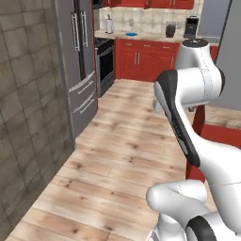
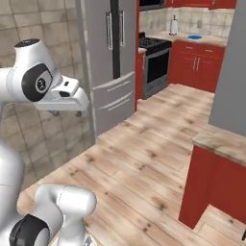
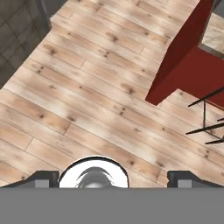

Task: Move the hot dog bun to the plate on the dining table and place the condiment next to that plate. Then navigate to the fridge and take the sausage and place it on the plate as well.

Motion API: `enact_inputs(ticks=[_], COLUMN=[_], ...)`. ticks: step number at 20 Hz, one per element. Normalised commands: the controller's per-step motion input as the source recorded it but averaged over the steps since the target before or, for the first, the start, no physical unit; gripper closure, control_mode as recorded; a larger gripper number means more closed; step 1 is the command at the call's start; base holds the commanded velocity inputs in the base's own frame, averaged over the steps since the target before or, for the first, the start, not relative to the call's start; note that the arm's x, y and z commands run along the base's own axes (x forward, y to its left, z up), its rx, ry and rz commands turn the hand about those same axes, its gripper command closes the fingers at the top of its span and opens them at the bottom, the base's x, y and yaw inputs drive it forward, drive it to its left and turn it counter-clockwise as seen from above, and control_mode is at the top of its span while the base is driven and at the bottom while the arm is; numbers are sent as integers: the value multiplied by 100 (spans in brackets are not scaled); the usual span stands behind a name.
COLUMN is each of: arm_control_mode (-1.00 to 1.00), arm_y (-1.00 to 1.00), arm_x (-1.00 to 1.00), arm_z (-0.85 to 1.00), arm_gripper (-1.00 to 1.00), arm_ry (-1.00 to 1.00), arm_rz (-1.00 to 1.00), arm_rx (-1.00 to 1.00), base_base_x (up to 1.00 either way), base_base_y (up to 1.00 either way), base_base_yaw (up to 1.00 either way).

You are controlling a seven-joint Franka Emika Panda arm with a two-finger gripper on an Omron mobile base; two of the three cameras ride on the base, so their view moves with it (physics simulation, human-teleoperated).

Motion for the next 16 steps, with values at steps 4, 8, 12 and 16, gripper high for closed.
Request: enact_inputs(ticks=[4, 8, 12, 16], arm_control_mode=[100, 100, 100, 100], arm_y=[0, 0, 0, 0], arm_x=[0, 0, 0, 0], arm_z=[0, 0, 0, 0], arm_gripper=[-100, -100, -100, -100], arm_ry=[0, 0, 0, 0], arm_rz=[0, 0, 0, 0], arm_rx=[0, 0, 0, 0], base_base_x=[99, 99, 100, 100], base_base_y=[56, 49, 41, 39], base_base_yaw=[-40, -40, -36, -33])
